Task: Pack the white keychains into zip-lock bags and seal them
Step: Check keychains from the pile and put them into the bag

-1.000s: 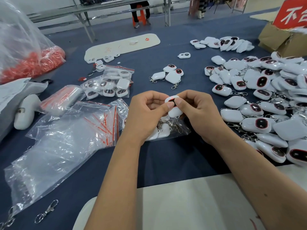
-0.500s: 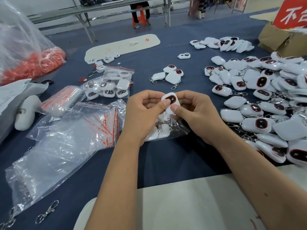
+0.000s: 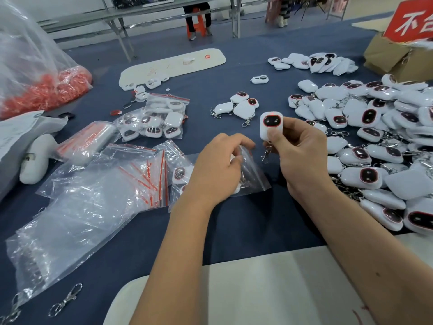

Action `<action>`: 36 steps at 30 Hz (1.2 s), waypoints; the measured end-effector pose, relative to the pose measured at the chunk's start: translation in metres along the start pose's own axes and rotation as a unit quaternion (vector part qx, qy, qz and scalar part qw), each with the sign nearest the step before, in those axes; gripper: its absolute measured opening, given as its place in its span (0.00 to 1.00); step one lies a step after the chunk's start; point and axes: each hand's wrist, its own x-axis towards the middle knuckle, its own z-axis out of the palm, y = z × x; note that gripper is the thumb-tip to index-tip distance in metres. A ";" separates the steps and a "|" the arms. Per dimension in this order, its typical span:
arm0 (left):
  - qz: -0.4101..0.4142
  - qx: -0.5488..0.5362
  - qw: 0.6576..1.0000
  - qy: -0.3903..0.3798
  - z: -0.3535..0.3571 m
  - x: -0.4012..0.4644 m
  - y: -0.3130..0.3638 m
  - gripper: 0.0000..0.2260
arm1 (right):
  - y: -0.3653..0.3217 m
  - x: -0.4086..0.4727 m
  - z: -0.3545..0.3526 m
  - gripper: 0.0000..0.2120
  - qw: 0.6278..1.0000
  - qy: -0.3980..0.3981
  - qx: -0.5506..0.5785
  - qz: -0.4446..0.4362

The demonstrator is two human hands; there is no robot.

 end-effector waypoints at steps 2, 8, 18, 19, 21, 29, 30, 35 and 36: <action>0.000 0.025 1.000 -0.019 -0.001 -0.001 0.000 0.21 | 0.001 0.003 -0.001 0.05 1.000 0.011 0.008 0.015; -0.031 -0.019 0.999 0.039 -0.004 0.002 0.000 0.17 | 0.000 0.000 0.001 0.07 0.996 -0.037 0.063 0.046; -0.055 -0.172 0.978 0.101 -0.011 0.000 -0.002 0.13 | -0.007 -0.012 0.005 0.10 0.964 -0.159 -0.191 -0.091; -0.045 -0.167 0.979 0.107 -0.012 -0.001 -0.001 0.13 | -0.007 -0.014 0.005 0.08 0.960 -0.168 -0.203 -0.098; -0.025 -0.156 0.980 0.118 -0.013 -0.002 0.002 0.13 | -0.006 -0.014 0.005 0.04 0.960 -0.167 -0.204 -0.098; 0.013 -0.106 0.974 0.201 -0.018 -0.004 0.009 0.08 | -0.008 -0.015 0.003 0.11 0.966 -0.255 -0.037 -0.033; 0.014 -0.105 0.972 0.209 -0.018 -0.004 0.008 0.08 | -0.008 -0.015 0.004 0.10 0.967 -0.253 -0.018 -0.022; 0.042 -0.101 0.972 0.208 -0.014 -0.003 0.012 0.09 | -0.007 -0.016 0.005 0.06 0.967 -0.207 -0.134 -0.065; 0.047 -0.100 0.973 0.202 -0.013 -0.003 0.013 0.09 | -0.007 -0.016 0.005 0.07 0.953 -0.230 -0.175 -0.086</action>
